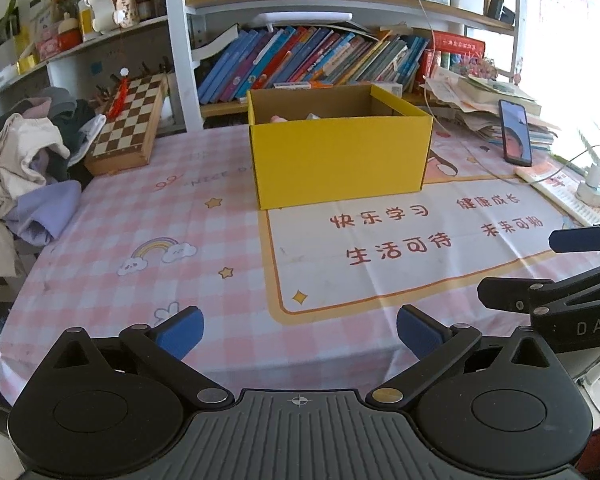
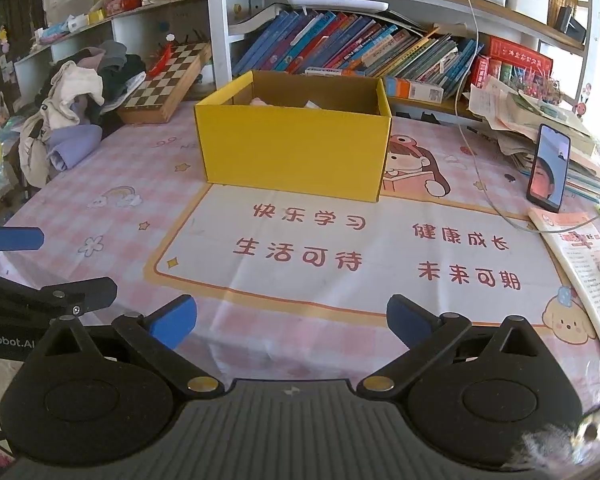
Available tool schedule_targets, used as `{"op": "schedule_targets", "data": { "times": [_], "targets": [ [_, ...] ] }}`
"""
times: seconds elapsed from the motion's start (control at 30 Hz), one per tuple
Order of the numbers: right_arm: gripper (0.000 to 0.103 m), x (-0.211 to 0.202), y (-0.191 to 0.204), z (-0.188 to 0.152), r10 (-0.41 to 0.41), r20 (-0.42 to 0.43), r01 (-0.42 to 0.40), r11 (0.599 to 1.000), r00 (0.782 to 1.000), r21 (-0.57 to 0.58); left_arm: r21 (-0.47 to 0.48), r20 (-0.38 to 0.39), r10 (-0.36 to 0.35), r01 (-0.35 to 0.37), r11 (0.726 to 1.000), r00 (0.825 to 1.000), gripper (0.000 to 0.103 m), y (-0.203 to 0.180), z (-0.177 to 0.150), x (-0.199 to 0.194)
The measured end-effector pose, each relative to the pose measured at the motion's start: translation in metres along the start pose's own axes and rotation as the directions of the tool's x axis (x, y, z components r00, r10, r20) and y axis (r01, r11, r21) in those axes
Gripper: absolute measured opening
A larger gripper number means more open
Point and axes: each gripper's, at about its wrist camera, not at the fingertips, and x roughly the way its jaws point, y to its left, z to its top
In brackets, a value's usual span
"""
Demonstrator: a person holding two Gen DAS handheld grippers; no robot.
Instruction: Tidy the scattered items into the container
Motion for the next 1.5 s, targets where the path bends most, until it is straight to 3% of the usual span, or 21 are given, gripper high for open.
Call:
{"op": "schedule_targets", "data": {
  "times": [1.5],
  "targets": [
    [0.103, 0.001, 0.007, 0.002, 0.008, -0.003, -0.008, 1.0, 1.0, -0.014, -0.005, 0.001, 0.011, -0.011, 1.0, 1.0, 0.103, 0.005, -0.002, -0.002]
  ]
}}
